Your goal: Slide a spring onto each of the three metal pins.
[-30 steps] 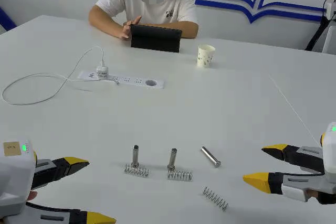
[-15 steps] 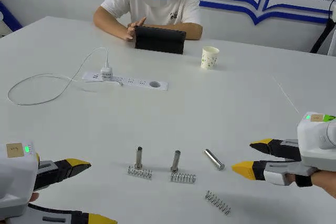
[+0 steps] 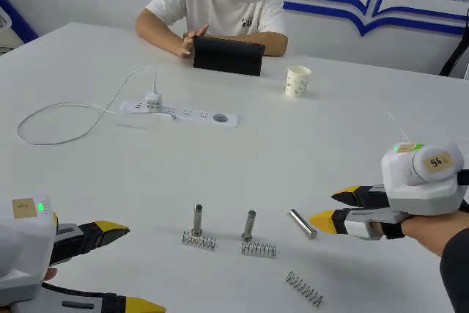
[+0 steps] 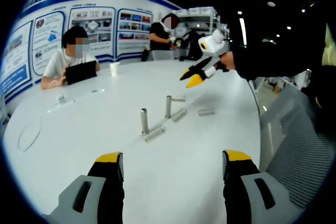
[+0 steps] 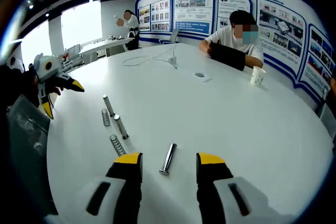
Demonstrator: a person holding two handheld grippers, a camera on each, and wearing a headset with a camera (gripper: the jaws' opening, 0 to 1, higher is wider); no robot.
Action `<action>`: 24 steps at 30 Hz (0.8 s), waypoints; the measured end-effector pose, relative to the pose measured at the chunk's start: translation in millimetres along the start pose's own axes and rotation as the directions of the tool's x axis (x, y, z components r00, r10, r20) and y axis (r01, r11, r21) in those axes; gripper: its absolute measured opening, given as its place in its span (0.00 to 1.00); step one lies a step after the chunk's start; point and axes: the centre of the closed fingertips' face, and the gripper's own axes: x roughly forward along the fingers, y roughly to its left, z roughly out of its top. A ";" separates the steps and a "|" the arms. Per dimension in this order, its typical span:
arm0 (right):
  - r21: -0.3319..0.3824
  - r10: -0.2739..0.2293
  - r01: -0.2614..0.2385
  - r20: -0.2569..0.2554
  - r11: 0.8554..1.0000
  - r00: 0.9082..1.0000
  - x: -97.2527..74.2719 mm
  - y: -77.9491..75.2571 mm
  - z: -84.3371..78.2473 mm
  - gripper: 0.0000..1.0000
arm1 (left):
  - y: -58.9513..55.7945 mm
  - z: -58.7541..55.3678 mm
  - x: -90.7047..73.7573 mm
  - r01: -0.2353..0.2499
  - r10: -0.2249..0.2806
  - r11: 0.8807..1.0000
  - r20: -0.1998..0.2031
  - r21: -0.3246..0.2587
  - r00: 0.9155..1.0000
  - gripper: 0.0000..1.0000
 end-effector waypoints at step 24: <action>-0.007 -0.041 0.041 -0.150 0.999 0.988 44.4 -5.6 -3.7 0.26 | 2.8 -1.2 -0.7 -0.005 0.005 1.000 0.002 -0.007 1.000 0.77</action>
